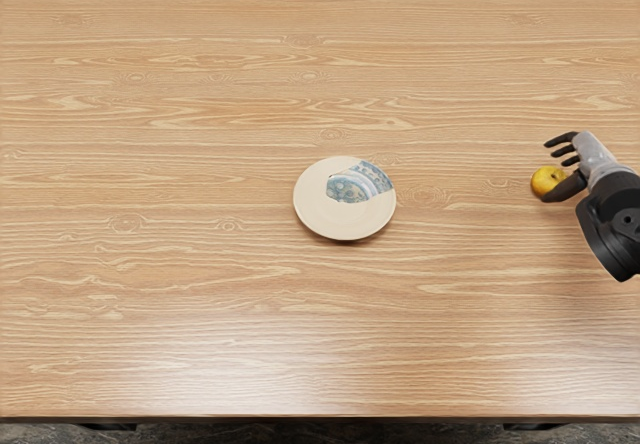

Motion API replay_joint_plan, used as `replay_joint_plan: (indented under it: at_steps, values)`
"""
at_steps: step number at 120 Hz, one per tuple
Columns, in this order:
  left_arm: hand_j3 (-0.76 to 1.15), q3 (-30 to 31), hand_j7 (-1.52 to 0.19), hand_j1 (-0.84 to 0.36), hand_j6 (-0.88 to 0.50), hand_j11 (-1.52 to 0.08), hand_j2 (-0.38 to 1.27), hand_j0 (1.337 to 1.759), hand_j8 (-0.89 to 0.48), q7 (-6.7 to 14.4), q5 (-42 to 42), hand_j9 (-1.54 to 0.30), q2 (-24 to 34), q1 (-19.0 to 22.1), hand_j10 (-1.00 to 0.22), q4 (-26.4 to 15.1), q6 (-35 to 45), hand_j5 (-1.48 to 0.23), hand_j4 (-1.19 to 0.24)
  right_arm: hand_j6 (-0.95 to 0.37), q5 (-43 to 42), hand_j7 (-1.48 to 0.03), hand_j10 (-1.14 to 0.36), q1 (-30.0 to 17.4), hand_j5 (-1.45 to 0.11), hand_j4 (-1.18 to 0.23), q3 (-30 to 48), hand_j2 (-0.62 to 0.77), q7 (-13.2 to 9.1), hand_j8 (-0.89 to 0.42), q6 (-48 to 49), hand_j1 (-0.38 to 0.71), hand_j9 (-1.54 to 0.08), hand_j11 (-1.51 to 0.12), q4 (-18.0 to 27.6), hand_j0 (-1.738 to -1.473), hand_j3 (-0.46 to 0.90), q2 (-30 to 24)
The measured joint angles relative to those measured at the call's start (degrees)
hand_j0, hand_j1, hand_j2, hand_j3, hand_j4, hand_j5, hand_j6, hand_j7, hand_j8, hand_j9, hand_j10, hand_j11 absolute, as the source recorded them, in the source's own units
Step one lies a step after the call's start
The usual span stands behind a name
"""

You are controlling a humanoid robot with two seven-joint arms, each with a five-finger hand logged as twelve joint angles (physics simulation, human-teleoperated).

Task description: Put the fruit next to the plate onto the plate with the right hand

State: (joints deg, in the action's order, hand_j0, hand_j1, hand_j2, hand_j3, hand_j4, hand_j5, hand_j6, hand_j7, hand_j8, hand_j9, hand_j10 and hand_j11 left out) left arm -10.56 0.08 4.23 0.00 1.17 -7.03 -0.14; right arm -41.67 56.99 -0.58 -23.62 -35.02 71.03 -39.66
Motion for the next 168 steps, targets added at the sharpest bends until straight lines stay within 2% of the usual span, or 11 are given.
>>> replay_joint_plan:
  at_steps: [33, 62, 98, 129, 143, 168]
  values:
    - [0.00, 0.01, -0.03, 0.32, -0.02, -0.03, 0.00, 1.658, -0.02, 0.00, 0.00, -0.03, 0.00, -0.02, -0.02, 0.00, -0.02, -0.03, -0.02, -0.38, 0.05, -0.49, -0.38, 0.05, -0.49, -0.38, -0.81, -0.07, 0.06, -0.38, 0.00, 0.10, -0.49, -0.49, -2.10, -1.658, 0.00, 1.68]
    - [0.00, 0.00, -0.03, 0.32, -0.02, -0.03, 0.00, 1.658, -0.02, 0.00, 0.00, -0.03, 0.00, 0.00, -0.02, 0.00, 0.00, -0.03, -0.02, -0.45, 0.07, -0.58, -0.45, -0.06, -0.58, -0.45, -0.91, -0.06, 0.07, -0.45, 0.01, 0.19, -0.58, -0.58, -2.43, -1.658, 0.00, 2.06]
    - [0.00, 0.00, -0.03, 0.32, -0.02, -0.03, 0.00, 1.658, -0.02, 0.00, 0.00, -0.03, 0.00, -0.02, -0.02, 0.00, -0.01, -0.03, -0.02, -0.50, -0.24, -0.62, -0.49, -0.16, -0.61, -0.49, -1.40, -0.05, 0.09, -0.47, -0.01, 0.21, -0.62, -0.62, -2.56, -1.656, 0.00, 2.12]
    - [0.00, 0.00, -0.03, 0.32, -0.02, -0.03, 0.00, 1.658, -0.02, 0.00, 0.00, -0.03, 0.00, -0.01, -0.02, 0.00, 0.00, -0.03, -0.02, -0.47, -0.60, -0.65, -0.51, -0.14, -0.62, -0.52, -1.75, -0.03, 0.19, -0.46, 0.04, 0.23, -0.65, -0.65, -2.58, -1.654, 0.00, 2.13]
    - [0.00, -0.01, -0.03, 0.32, -0.02, -0.03, 0.00, 1.658, -0.02, 0.00, 0.00, -0.03, 0.00, 0.04, -0.02, 0.00, -0.01, -0.03, -0.02, -0.46, -0.60, -0.68, -0.54, -0.14, -0.66, -0.55, -1.82, 0.01, 0.12, -0.45, 0.03, 0.24, -0.68, -0.68, -2.58, -1.653, 0.00, 2.13]
    - [0.00, 0.00, -0.03, 0.32, -0.02, -0.03, 0.00, 1.658, -0.02, -0.01, 0.01, -0.03, 0.00, 0.02, -0.02, 0.00, 0.01, -0.03, -0.02, -0.42, -0.65, -0.75, -0.59, -0.13, -0.73, -0.60, -2.17, 0.00, 0.13, -0.42, 0.07, 0.25, -0.76, -0.76, -2.58, -1.649, 0.00, 2.13]
